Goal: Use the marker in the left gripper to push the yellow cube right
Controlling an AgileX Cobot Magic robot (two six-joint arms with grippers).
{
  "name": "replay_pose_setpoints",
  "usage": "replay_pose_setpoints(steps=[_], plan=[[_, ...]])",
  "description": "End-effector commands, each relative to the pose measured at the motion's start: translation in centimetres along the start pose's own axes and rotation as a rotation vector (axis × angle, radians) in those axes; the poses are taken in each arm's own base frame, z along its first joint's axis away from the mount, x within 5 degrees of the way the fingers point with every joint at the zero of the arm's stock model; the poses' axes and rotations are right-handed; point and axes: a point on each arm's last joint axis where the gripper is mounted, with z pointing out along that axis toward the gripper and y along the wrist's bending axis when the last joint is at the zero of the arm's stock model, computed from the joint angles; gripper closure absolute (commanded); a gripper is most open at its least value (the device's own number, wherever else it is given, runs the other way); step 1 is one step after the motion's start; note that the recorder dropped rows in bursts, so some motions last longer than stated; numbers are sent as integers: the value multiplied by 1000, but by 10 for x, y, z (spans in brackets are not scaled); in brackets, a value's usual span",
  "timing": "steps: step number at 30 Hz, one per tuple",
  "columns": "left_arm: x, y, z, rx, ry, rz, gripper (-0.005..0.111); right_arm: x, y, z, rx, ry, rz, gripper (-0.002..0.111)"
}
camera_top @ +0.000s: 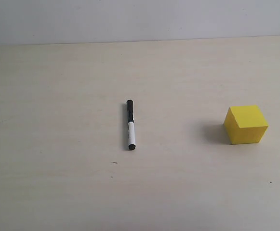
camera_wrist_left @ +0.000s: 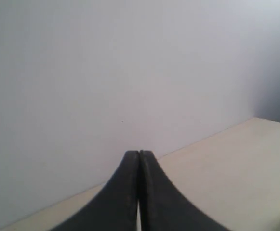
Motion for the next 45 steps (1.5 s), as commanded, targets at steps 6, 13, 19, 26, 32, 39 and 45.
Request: replay_pose_setpoints(steps=[6, 13, 19, 26, 32, 39, 45], plan=[[0, 0, -2, -1, -2, 86, 107, 1, 0, 0, 5, -5, -3, 108], [15, 5, -31, 17, 234, -19, 107, 1, 0, 0, 5, -5, -3, 108], [27, 12, -58, -126, 268, -174, 107, 1, 0, 0, 5, -5, -3, 108], [42, 16, -71, -266, 238, -268, 107, 1, 0, 0, 5, -5, -3, 108], [51, 14, -72, -260, 274, -284, 107, 1, 0, 0, 5, -5, -3, 108], [53, 13, -72, -267, 270, -345, 107, 1, 0, 0, 5, -5, -3, 108], [58, 18, -74, -339, 300, -412, 107, 1, 0, 0, 5, -5, -3, 108]])
